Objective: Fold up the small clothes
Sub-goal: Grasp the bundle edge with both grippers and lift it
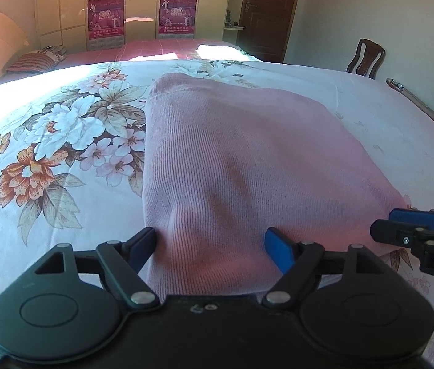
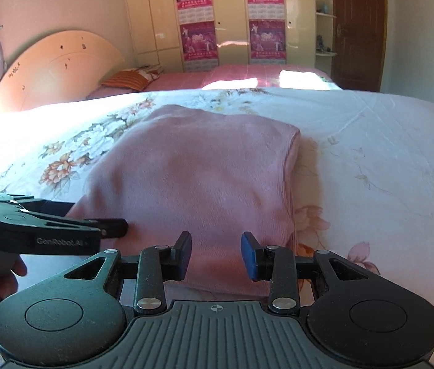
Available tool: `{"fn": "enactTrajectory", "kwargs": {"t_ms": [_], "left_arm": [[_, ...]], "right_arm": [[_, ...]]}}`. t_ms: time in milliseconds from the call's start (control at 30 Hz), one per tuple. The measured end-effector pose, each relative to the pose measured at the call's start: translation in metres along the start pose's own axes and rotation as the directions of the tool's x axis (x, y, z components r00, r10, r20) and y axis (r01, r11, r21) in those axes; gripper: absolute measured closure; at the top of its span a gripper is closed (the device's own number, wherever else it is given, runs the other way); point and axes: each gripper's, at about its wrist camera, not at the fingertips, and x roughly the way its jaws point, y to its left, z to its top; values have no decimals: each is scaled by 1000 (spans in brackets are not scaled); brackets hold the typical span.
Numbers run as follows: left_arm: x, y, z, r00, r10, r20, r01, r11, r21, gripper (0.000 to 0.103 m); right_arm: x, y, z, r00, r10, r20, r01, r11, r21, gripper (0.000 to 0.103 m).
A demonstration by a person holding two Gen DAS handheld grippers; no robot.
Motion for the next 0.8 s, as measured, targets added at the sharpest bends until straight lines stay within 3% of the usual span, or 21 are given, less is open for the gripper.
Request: {"fn": "enactTrajectory", "kwargs": {"t_ms": [100, 267, 400, 567, 600, 633, 667, 800], "left_arm": [[0, 4, 0, 1000, -12, -9, 12, 1000, -14, 22], [-6, 16, 8, 998, -53, -22, 51, 996, -76, 21], [-10, 29, 22, 998, -62, -8, 61, 989, -132, 15], [7, 46, 49, 998, -64, -7, 61, 971, -233, 12], [12, 48, 53, 998, -64, -7, 60, 969, -241, 12], [17, 51, 57, 997, -71, -10, 66, 966, -251, 11], [23, 54, 61, 996, -84, -16, 77, 962, -261, 11], [49, 65, 66, 985, -171, -33, 151, 932, -331, 16]], "right_arm": [[0, -16, -7, 1000, 5, -11, -4, 999, 46, 68], [-9, -14, -3, 1000, 12, -20, -12, 1000, -7, 68], [-12, -26, 15, 997, 79, -14, -77, 994, 75, 67], [12, -48, 43, 991, 134, -15, -129, 973, 191, 66], [17, -53, 48, 991, 137, -11, -131, 968, 214, 52], [22, -58, 52, 992, 123, -2, -119, 966, 229, 27], [26, -62, 56, 993, 116, 8, -114, 965, 236, 20], [51, -79, 69, 985, 172, -12, -161, 944, 286, 20]]}}
